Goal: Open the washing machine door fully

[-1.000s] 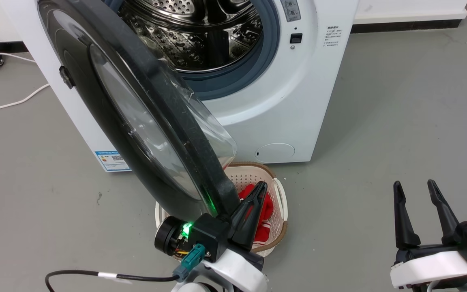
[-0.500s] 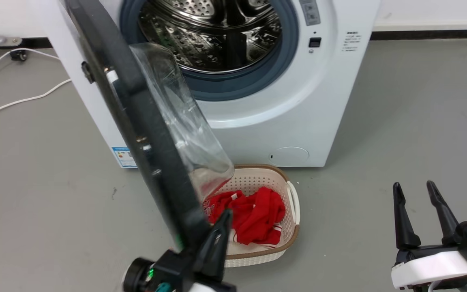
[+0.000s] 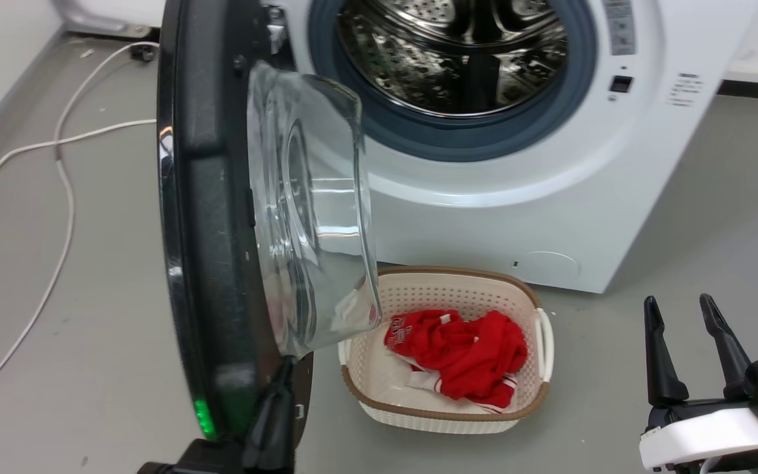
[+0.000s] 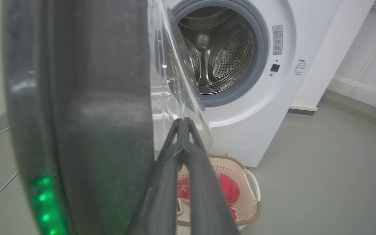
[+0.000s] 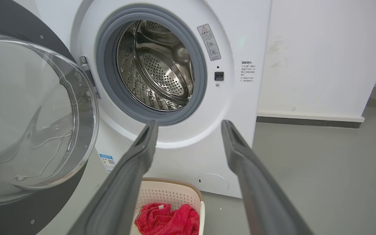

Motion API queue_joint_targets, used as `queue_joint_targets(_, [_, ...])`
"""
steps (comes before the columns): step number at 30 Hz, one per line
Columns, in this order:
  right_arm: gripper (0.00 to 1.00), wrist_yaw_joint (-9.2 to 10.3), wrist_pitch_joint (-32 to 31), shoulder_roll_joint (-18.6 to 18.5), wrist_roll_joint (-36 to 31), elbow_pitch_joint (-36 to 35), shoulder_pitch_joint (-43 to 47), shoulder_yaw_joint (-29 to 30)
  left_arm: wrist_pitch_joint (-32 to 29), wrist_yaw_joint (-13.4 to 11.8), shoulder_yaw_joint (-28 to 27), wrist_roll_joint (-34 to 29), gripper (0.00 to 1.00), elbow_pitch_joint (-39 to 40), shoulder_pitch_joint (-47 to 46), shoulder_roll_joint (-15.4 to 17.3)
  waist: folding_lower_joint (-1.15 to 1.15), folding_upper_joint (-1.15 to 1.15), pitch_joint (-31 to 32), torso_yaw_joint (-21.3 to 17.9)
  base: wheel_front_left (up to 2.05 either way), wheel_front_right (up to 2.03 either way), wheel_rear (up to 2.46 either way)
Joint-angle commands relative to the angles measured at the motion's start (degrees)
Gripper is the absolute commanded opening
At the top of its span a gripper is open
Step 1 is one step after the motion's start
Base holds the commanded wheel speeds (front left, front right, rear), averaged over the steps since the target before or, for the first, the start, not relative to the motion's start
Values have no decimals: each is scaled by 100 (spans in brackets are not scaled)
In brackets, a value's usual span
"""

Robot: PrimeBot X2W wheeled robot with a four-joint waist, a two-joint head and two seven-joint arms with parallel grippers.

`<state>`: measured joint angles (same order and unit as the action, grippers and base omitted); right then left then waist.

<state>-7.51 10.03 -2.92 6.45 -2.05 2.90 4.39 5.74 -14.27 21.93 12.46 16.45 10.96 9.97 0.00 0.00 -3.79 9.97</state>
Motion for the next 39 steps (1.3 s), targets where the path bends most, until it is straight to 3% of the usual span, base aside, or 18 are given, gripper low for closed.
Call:
queue_joint_targets(1, [100,4,2,10,-49,-35,51,-12,18,-61,-102,23,0,-17,75,64,0,0,-10,160,0,0,0])
queue_joint_targets(5, [100,4,-52,9,-54,-102,59,-17,102,-116,-445,135,0,-156,39,235,0,0,-27,380,0,0,0])
queue_joint_targets(14, [100,3,-127,9,-36,-107,34,-76,471,-209,-1433,500,0,-771,-319,601,0,0,-2,431,0,0,0])
queue_joint_targets(23, [100,4,-170,8,-21,-114,-34,-56,745,178,-2300,1228,0,-1873,-971,962,0,0,-103,340,0,0,0])
queue_joint_targets(31, [100,4,-186,8,-60,-114,-135,-63,915,511,-2802,1461,0,-2911,-1545,1254,0,0,-182,221,0,0,0])
queue_joint_targets(39, [100,4,-168,7,-59,-66,-188,-92,954,609,-3140,1204,0,-3140,-1695,1127,0,0,-197,77,0,0,0])
